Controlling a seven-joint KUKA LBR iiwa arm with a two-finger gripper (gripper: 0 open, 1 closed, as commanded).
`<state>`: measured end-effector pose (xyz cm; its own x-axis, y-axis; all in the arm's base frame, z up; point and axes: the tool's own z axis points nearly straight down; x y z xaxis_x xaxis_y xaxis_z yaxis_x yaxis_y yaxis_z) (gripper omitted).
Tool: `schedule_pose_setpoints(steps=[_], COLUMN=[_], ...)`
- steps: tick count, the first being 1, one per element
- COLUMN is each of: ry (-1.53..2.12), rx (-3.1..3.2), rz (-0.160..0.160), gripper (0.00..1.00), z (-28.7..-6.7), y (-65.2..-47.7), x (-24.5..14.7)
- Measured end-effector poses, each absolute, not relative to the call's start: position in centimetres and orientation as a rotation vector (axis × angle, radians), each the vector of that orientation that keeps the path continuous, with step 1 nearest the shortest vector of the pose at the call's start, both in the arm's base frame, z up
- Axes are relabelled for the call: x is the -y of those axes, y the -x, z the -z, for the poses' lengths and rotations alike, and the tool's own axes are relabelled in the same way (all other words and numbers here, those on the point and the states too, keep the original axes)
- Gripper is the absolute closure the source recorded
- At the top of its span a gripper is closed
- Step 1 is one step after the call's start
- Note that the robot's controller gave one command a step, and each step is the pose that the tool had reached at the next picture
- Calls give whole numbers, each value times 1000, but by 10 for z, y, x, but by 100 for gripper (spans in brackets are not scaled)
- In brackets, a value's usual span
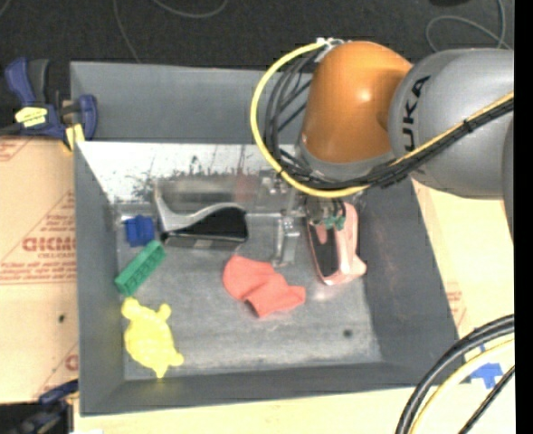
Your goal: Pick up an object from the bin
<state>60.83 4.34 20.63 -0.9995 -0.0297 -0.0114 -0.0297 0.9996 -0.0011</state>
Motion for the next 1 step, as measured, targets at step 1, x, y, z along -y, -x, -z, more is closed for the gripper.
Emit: schedule_pose_setpoints(steps=[1], ry=[-85], rx=[-3130], rz=[-3], gripper=[0], z=[-147], y=[-613], x=[-38])
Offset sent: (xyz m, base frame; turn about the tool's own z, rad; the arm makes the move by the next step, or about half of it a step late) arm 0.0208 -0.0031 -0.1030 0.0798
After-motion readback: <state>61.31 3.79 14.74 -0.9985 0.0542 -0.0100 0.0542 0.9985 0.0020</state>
